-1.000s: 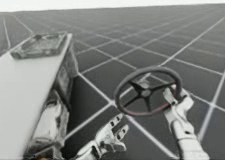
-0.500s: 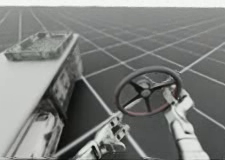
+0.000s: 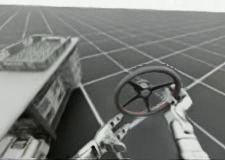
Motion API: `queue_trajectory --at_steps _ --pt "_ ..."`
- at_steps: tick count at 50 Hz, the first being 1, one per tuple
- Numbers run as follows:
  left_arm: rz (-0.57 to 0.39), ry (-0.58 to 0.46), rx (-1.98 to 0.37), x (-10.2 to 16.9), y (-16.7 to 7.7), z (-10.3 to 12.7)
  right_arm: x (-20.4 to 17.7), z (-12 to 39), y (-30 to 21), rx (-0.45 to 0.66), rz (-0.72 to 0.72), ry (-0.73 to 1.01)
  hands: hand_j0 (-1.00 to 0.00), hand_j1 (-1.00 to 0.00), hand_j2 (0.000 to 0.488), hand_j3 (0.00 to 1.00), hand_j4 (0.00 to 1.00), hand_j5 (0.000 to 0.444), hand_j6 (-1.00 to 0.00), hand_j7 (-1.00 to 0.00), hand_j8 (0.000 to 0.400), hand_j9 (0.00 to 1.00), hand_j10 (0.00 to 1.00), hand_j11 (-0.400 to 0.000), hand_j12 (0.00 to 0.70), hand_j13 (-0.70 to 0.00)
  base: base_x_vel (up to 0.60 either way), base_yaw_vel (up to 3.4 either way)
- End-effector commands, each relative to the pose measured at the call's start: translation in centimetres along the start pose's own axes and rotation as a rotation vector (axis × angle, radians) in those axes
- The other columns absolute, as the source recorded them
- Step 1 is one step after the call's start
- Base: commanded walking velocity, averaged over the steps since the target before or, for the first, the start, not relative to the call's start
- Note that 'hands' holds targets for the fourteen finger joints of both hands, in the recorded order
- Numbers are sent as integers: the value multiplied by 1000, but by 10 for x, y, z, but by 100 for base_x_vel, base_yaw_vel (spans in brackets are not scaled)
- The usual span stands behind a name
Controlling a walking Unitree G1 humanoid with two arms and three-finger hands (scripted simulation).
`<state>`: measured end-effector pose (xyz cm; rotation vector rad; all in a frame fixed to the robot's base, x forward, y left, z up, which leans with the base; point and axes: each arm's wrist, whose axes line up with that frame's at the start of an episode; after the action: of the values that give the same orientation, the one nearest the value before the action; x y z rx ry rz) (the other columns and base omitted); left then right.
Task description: Pick up and drop off the object
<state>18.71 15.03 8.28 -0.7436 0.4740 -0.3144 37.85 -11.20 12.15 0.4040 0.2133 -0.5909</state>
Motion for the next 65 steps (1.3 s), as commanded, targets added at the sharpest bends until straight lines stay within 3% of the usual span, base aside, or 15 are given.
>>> queue_trajectory --at_steps 1,51,65 --pt "-4 -3 21 0 -5 2 -1 8 0 37 12 -14 0 0 0 1000 1000 0 0 0 0 1000 1000 -400 0 -700 55 8" --pt "-4 -3 21 0 -5 2 -1 8 0 37 12 -14 0 0 0 1000 1000 0 0 0 0 1000 1000 -400 0 -700 35 6" --pt "-4 -3 21 0 -5 2 -1 8 0 37 12 -14 0 0 0 1000 1000 0 0 0 0 1000 1000 -400 0 -700 14 246"
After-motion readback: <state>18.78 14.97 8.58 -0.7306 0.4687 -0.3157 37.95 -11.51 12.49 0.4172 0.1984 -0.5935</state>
